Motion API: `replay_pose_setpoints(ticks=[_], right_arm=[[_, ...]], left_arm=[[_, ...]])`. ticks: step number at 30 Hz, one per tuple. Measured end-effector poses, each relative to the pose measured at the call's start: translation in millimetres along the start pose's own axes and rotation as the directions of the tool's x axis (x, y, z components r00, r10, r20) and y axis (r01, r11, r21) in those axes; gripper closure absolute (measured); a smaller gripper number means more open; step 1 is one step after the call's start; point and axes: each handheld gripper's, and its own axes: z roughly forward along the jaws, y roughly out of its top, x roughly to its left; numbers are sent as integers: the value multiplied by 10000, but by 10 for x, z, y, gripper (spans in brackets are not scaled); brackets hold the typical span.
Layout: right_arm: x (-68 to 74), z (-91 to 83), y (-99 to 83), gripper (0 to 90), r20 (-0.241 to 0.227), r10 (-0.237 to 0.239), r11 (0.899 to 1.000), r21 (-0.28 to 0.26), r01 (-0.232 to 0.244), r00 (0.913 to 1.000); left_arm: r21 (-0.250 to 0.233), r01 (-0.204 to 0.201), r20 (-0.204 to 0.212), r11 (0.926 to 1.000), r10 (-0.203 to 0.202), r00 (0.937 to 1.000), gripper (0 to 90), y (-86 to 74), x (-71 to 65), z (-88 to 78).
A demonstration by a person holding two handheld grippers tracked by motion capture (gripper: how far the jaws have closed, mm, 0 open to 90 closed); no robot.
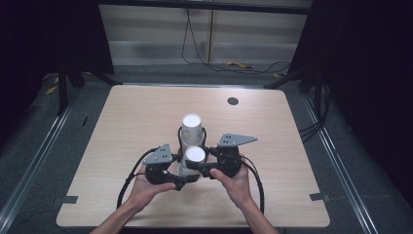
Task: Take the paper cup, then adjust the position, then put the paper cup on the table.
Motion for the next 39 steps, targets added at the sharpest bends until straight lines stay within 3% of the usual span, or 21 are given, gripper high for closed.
replay_pose_setpoints(ticks=[8,13,30,39], right_arm=[[-33,16,-24,243,62,179,9994,287,-181,9998],[-31,8,-22,199,118,184,9996,191,-186,9998],[-109,-198,23,167,515,201,9996,-216,-190,9985],[-165,-256,-8,162,656,125,9998,147,-135,9978]], left_arm=[[-124,91,-23,9999,-91,10000,281,-2,12,-26],[-26,69,-73,10000,-69,9999,281,-7,46,-52],[287,323,-332,9991,-313,9990,283,-10,154,-225],[679,298,-439,9972,-268,9987,284,22,197,-281]])
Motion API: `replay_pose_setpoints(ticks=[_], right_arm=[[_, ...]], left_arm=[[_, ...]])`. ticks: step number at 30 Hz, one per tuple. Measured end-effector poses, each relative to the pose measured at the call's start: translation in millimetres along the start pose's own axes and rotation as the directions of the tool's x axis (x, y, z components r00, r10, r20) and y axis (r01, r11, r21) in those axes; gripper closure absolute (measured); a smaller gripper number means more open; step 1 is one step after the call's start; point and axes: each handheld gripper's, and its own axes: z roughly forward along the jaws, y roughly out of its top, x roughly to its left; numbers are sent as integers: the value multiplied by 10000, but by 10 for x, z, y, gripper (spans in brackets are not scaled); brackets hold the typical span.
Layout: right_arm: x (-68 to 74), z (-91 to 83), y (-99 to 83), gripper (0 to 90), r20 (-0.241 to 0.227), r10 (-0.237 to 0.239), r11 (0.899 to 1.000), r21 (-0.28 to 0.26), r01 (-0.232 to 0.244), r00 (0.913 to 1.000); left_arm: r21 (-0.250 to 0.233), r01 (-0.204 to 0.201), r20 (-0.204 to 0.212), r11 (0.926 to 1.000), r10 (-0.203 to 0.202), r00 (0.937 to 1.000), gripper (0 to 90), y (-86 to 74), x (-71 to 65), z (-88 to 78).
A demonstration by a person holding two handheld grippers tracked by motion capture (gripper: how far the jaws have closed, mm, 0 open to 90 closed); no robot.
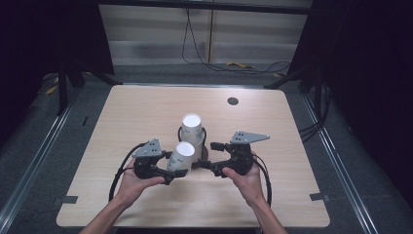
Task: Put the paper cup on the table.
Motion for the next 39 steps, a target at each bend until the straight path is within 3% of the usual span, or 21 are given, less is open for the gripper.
replay_pose_setpoints(ticks=[7,16,28,36,39], right_arm=[[-75,-26,-20,156,314,9,9995,323,-19,9995],[-78,-29,-29,153,320,4,9982,595,-23,9995],[-85,-24,-42,140,119,-197,9938,1099,182,9997],[-68,-31,-47,140,-71,-400,9876,1518,406,9992],[-77,-14,-50,145,-86,-446,9849,1669,454,9990]], left_arm=[[246,42,15,9997,-42,10000,284,-13,59,-4],[583,-16,115,9983,9,9999,285,-11,65,-2],[1236,-248,85,9920,240,9997,283,38,32,-12],[1411,-411,23,9891,412,9991,284,95,27,-50],[1341,-236,-184,9907,263,9995,283,143,36,-70]])
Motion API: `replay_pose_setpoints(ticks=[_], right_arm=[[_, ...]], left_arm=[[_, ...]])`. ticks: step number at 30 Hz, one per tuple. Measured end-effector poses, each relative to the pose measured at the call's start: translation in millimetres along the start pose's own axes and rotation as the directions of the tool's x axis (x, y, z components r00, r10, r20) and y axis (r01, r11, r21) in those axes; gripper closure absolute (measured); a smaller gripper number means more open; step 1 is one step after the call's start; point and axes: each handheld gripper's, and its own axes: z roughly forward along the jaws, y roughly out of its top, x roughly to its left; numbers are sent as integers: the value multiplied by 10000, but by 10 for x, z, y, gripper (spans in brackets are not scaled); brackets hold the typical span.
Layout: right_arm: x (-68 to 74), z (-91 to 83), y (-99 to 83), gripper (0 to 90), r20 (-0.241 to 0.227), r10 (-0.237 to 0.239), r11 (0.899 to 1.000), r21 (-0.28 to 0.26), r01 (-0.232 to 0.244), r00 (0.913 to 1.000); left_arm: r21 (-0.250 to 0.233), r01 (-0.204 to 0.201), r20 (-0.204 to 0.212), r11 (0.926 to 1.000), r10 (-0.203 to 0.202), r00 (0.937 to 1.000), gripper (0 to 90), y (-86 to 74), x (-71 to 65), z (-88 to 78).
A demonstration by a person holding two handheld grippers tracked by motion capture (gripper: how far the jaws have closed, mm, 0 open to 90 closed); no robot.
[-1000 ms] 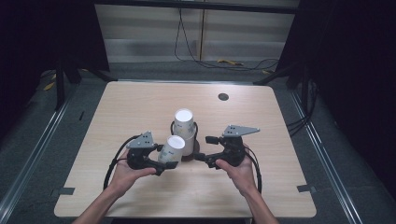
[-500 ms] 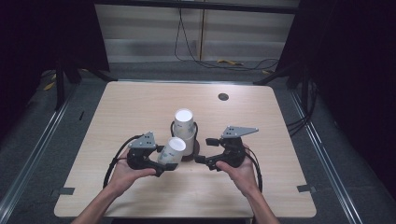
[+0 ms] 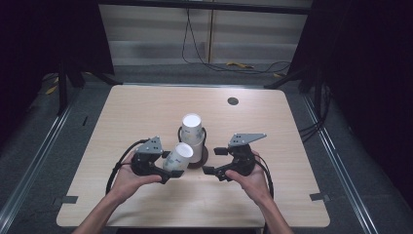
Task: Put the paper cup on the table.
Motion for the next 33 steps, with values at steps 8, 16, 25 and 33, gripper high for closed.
replay_pose_setpoints(ticks=[8,16,25,33], right_arm=[[3,12,4,164,8,-136,9997,193,136,9999],[12,20,7,183,170,-395,9980,508,386,9991],[53,60,24,172,19,-668,9922,1051,663,9978],[65,99,16,156,52,-901,9822,1660,880,9959]], left_arm=[[265,-303,-141,9992,307,9994,283,93,2,-51],[915,-599,-87,9940,610,9981,283,133,-1,-27],[1432,-844,54,9861,845,9964,284,162,-22,65],[1833,-1044,278,9775,1010,9945,284,147,-46,145]])
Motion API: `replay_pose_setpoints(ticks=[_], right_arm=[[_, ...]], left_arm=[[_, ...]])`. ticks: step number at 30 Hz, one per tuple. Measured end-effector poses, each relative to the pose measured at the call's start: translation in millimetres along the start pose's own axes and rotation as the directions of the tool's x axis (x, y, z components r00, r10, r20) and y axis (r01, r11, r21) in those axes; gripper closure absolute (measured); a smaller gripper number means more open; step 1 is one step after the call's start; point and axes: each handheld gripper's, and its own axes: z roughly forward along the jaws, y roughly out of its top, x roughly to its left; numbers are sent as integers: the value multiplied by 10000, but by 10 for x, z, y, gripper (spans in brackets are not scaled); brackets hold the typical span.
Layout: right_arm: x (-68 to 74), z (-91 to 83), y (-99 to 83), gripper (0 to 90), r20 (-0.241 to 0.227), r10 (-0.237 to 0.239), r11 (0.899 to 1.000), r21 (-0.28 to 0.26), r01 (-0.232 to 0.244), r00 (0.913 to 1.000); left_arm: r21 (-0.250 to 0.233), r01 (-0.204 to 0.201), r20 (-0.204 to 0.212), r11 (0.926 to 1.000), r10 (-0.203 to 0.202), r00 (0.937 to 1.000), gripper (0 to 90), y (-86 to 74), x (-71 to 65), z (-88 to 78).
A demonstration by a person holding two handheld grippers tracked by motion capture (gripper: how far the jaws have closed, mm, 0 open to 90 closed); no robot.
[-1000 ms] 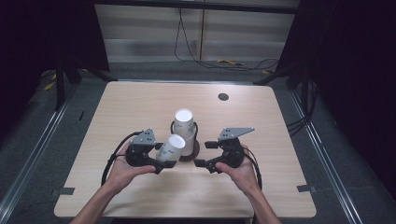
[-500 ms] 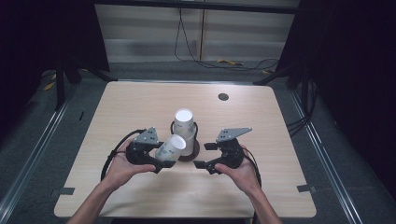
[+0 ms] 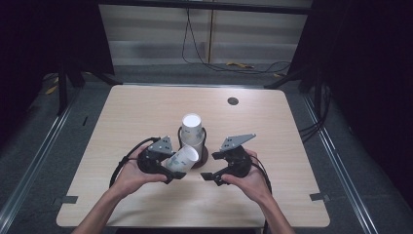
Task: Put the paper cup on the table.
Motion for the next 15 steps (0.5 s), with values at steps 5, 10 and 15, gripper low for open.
replay_pose_setpoints(ticks=[5,10,15], right_arm=[[9,50,10,196,-190,-159,9988,456,168,9997],[16,76,8,257,-376,-243,9970,731,270,9990],[23,93,1,224,-353,-352,9948,939,384,9988]], left_arm=[[300,-135,40,9995,134,9999,284,-8,-42,58],[554,-126,65,9984,123,9999,287,-7,-57,80],[772,-197,68,9968,192,9998,287,-29,-75,97]])
